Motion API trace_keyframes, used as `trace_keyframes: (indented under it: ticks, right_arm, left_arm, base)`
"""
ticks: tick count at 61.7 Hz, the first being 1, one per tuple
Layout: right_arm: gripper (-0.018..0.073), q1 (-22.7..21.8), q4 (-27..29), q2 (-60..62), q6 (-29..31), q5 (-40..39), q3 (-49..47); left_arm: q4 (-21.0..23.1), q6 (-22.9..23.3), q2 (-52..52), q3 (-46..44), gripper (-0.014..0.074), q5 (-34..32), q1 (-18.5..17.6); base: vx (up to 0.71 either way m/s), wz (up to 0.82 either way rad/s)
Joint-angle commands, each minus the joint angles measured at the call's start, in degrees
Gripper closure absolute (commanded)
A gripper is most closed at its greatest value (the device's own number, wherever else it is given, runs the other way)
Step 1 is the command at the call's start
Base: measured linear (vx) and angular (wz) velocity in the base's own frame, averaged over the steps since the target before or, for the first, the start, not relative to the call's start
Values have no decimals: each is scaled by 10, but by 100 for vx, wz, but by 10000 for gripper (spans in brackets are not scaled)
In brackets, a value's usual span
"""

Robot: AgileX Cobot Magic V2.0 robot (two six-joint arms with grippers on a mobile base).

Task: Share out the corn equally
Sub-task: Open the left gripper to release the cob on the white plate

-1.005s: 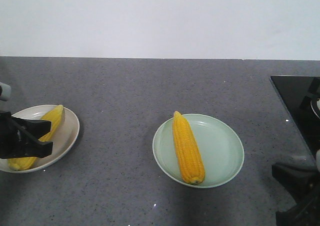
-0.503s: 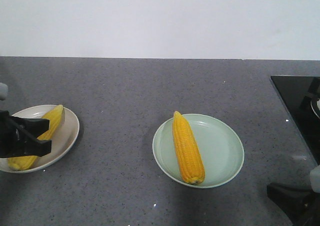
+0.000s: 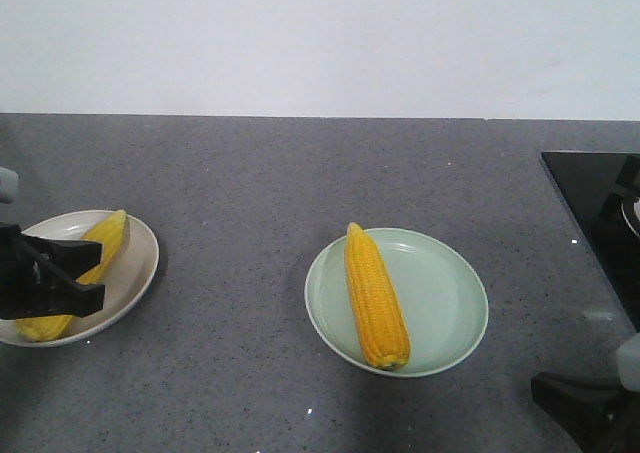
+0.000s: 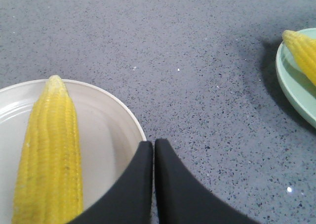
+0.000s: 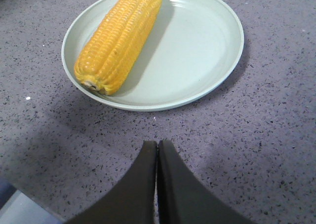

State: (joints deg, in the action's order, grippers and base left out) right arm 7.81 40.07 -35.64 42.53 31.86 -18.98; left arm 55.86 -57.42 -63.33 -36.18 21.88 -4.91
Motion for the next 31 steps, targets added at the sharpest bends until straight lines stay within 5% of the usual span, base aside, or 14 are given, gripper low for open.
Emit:
trace_keyframes:
  ticks: [1, 22, 31]
  right_arm:
    - [565, -2, 15, 0, 4, -20, -15]
    - [565, -2, 15, 0, 4, -20, -15]
    - [565, -2, 15, 0, 4, -20, -15]
  left_arm:
    - [18, 1, 10, -14, 603, -12, 0]
    - [-19, 8, 10, -14, 603, 31, -1]
    - [-67, 105, 10, -14, 603, 16, -1]
  base:
    - [0, 0]
    - [0, 0]
    - [0, 0]
